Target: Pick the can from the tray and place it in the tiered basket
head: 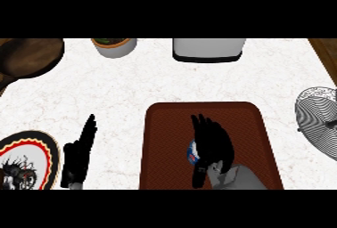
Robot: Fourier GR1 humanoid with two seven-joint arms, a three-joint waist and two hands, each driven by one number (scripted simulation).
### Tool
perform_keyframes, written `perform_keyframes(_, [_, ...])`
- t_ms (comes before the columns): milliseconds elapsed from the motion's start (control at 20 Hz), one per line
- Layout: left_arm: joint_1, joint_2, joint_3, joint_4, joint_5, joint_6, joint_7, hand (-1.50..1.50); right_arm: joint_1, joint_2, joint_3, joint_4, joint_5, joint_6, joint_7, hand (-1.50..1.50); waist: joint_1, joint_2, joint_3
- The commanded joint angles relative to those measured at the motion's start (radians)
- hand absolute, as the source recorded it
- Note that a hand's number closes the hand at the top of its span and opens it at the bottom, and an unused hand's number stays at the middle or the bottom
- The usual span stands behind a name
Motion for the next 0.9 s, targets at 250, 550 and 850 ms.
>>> perform_keyframes(250, [0.07, 0.013, 0.013, -0.064, -0.016, -0.032, 0.023, 0.0, 0.048, 0.055, -0.022, 0.077, 0.075, 0.018, 0.032, 1.5, 0.004, 0.002, -0.002])
perform_keyframes(550, [0.018, -0.021, 0.07, -0.009, -0.021, -0.064, 0.013, 0.0, 0.054, 0.056, -0.056, 0.109, 0.126, -0.007, -0.12, 1.5, 0.001, 0.002, -0.002])
perform_keyframes(850, [0.026, -0.022, 0.044, -0.056, -0.049, -0.057, 0.063, 0.0, 0.018, 0.027, 0.021, 0.192, 0.263, -0.082, -0.225, 1.5, 0.004, 0.002, -0.002])
